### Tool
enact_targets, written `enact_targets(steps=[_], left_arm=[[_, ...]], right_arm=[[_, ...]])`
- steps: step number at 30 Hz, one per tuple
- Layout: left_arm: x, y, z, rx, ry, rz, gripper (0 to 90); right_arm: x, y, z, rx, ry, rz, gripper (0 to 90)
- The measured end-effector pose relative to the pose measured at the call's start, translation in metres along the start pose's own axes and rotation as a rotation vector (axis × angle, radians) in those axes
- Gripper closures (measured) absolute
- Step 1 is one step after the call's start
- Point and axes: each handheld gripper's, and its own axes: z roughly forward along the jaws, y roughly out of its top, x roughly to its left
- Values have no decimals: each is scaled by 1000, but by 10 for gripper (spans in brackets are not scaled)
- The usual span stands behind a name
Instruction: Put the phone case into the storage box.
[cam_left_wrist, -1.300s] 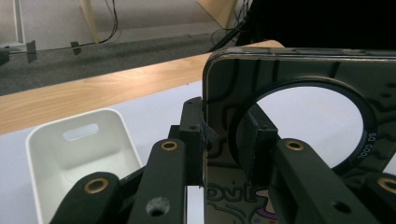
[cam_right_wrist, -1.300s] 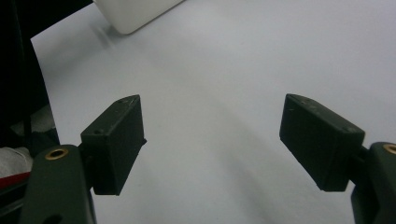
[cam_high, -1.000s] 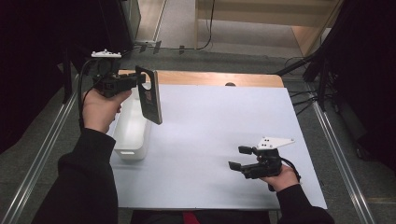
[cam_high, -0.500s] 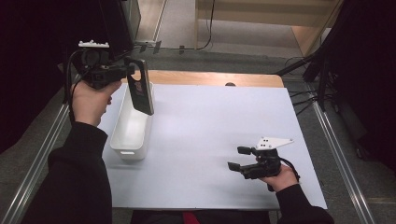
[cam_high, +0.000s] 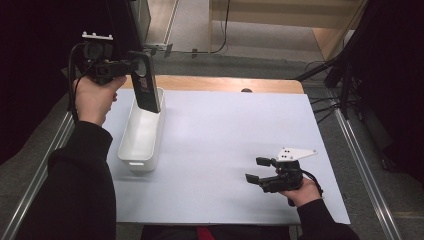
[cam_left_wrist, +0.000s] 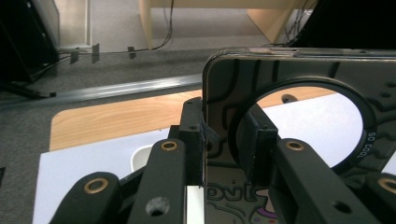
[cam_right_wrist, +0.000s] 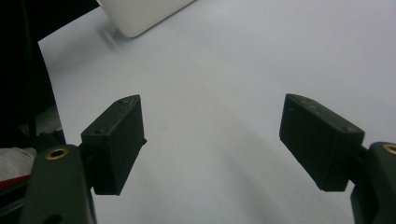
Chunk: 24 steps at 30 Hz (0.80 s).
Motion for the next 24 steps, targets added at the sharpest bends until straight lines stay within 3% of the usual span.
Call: enact_targets(steps=[6,24], left_arm=[[2,0,12,-9,4,-4,727],[26,2,48,-23,90,-61,727]], right_arm=[[0,-1,-2,-7,0,-4,213],[1,-5,-6,-8,-6,4,212]])
